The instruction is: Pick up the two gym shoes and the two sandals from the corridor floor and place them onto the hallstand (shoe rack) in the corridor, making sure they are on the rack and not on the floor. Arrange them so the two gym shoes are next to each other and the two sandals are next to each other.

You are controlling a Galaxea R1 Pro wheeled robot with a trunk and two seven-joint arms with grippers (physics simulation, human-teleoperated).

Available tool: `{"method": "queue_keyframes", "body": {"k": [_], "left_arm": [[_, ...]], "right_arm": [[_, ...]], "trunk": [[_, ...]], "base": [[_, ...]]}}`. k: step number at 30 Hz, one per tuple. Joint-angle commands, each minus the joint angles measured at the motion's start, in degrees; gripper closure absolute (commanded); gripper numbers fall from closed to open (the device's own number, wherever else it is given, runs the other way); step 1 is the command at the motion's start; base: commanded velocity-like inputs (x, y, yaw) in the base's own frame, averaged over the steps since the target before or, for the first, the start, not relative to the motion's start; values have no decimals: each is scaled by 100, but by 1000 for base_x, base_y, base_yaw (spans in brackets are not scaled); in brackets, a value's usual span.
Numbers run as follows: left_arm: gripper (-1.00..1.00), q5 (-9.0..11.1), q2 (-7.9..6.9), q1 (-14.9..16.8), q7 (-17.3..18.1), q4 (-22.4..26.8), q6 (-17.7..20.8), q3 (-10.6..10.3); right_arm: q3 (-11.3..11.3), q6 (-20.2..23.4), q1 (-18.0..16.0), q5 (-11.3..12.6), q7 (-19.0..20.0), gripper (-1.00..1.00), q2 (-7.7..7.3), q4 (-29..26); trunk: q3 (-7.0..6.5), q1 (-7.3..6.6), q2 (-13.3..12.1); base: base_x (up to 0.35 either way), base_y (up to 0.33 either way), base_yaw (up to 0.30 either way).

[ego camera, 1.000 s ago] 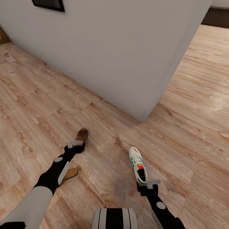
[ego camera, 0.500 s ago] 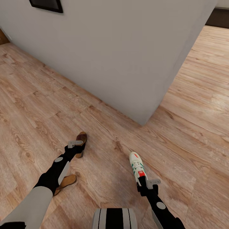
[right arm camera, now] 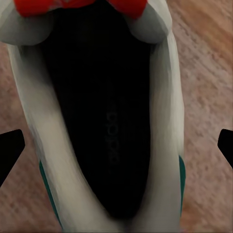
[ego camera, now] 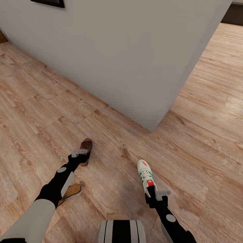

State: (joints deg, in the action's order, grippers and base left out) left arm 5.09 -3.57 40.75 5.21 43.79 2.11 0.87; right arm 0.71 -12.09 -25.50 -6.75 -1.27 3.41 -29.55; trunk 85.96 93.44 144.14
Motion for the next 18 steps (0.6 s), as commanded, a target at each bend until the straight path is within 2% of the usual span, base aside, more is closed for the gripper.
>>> {"method": "queue_keyframes", "body": {"k": [1,18], "left_arm": [[-100,53,-1,-1,33,5,23,9],[-100,62,-12,-5,33,0,27,11]], "right_arm": [[8,-13,-3,-54,-13,-100,2,6],[1,-13,0,-64,-13,-100,0,56]], "trunk": [[3,-1,1],[3,-1,1]], "base": [[0,0,0],[0,0,0]]}}
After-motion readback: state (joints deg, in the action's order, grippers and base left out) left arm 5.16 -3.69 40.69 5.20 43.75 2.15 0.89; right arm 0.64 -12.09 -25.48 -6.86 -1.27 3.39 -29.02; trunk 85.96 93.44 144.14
